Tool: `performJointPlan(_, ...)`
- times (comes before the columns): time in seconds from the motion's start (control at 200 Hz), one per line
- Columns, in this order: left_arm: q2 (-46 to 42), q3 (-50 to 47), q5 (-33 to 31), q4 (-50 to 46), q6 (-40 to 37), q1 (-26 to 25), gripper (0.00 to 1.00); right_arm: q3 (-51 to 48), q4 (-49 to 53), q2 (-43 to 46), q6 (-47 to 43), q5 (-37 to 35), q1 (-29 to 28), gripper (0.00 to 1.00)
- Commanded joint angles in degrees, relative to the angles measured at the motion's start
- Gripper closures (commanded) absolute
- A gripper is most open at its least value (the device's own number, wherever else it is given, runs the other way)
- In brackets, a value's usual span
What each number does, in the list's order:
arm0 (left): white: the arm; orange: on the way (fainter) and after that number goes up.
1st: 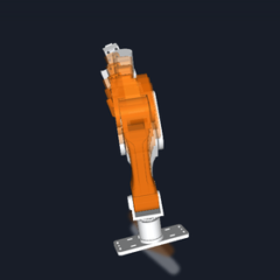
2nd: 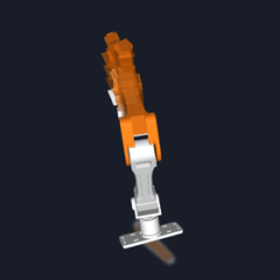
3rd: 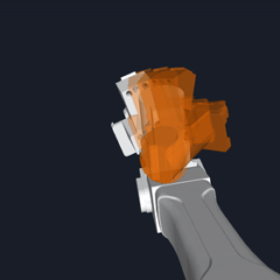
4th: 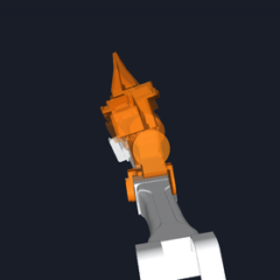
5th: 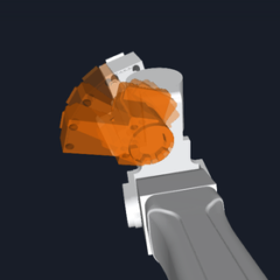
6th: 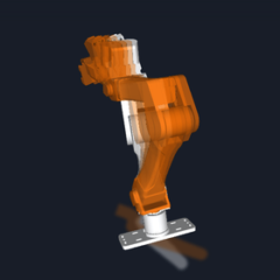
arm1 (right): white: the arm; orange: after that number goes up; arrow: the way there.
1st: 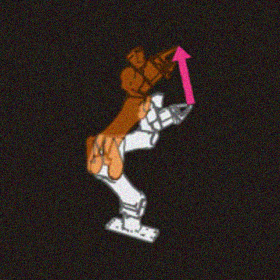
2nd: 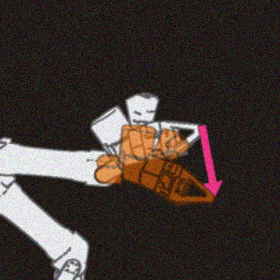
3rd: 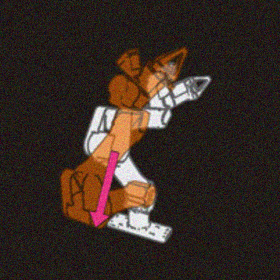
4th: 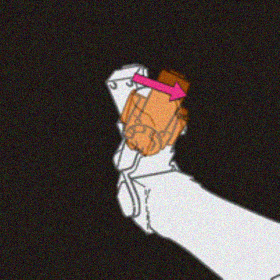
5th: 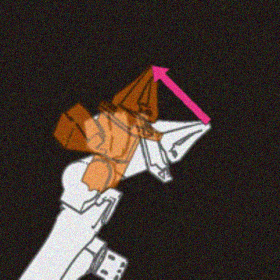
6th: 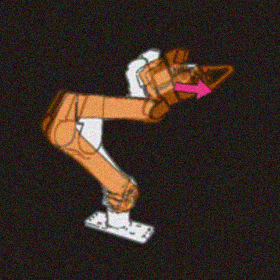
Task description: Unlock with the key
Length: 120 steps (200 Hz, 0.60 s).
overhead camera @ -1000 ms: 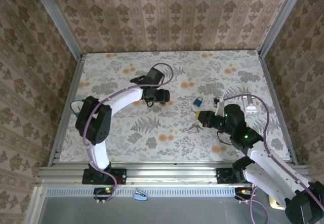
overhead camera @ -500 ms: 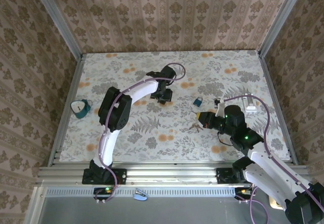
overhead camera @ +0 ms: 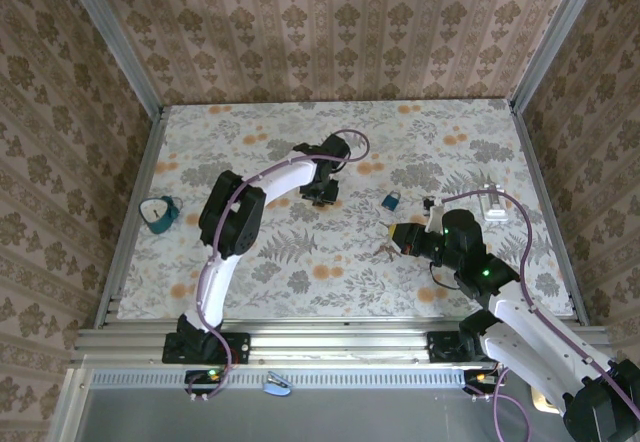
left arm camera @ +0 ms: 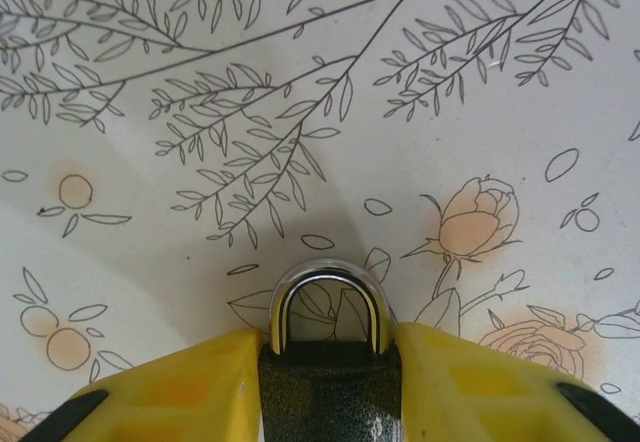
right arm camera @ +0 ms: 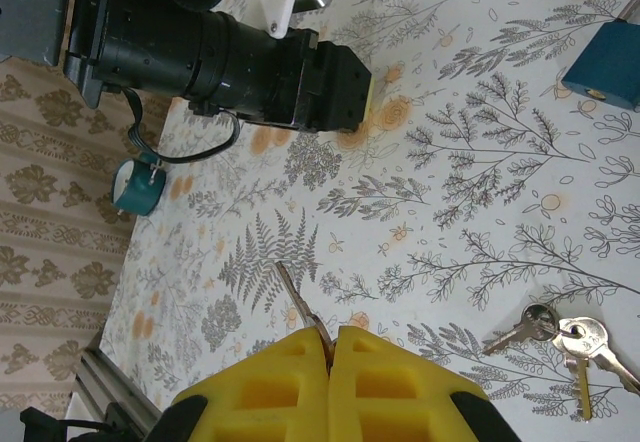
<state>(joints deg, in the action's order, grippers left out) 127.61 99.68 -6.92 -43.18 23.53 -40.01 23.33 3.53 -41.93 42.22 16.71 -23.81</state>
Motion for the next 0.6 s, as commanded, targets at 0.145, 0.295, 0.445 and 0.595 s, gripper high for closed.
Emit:
performJointPlan(0.145,-8.2,-12.1,0.7,0.7,1.6,1.3,0.64,-1.3,-1.6,0.0,1.0,-1.3,0.2,1.00)
performJointPlan(0.295,-14.8,-20.0,1.9,2.5,3.2,1.5,0.64,-1.5,-3.4,-1.8,1.5,-0.8,0.2,1.00)
performJointPlan(0.445,-20.7,-28.2,4.2,5.1,5.6,1.5,0.63,-1.1,-5.4,-4.0,2.0,-0.1,0.2,1.00)
performJointPlan(0.595,-21.3,-31.2,5.2,5.2,6.2,1.5,0.62,-1.1,-6.7,-5.8,2.0,0.2,0.2,1.00)
